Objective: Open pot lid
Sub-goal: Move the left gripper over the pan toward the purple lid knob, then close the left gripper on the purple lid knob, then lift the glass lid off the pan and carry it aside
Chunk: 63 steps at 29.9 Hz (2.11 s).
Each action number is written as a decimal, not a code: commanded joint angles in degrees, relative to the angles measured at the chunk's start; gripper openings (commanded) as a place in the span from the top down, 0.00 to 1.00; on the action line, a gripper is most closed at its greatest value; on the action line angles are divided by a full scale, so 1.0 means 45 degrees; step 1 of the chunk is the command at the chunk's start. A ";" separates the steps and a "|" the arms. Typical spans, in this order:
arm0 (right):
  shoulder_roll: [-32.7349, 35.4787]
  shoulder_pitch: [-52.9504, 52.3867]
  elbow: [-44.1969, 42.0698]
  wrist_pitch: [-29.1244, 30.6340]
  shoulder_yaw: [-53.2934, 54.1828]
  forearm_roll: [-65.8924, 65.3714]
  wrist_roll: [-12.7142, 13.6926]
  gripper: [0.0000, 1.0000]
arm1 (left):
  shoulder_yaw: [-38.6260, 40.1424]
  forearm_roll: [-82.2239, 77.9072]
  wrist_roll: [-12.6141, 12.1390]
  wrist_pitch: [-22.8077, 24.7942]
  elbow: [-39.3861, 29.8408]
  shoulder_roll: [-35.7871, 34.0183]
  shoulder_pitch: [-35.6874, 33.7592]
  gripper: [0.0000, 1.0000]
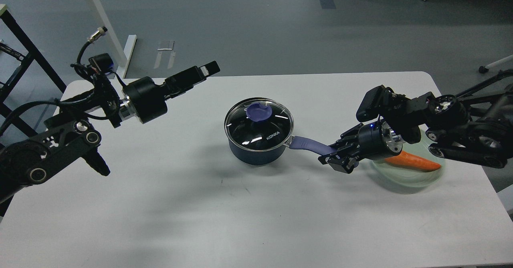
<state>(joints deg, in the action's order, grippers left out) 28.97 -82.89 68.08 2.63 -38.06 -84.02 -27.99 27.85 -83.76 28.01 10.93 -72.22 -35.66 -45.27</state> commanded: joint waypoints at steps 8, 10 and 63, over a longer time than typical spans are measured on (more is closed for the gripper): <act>-0.0031 -0.0037 0.0007 0.0000 0.0021 0.0038 -0.0003 0.68 | -0.5288 -0.4413 -0.0001 -0.1979 0.1650 0.1633 -0.4216 0.01; -0.0050 -0.0018 0.0007 -0.0019 0.0021 0.0038 -0.0003 0.68 | -0.5505 -0.4510 -0.0001 -0.2116 0.2314 0.2277 -0.4451 0.01; -0.0285 0.0061 -0.0091 -0.0214 0.0021 0.0019 -0.0003 0.67 | -0.6443 -0.4941 -0.0001 -0.3170 0.5697 0.4721 -0.4003 0.69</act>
<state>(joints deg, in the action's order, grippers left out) 27.68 -82.61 67.64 1.66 -37.98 -83.86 -27.99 -1.21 -105.95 27.99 -1.98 -46.50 -14.37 -62.70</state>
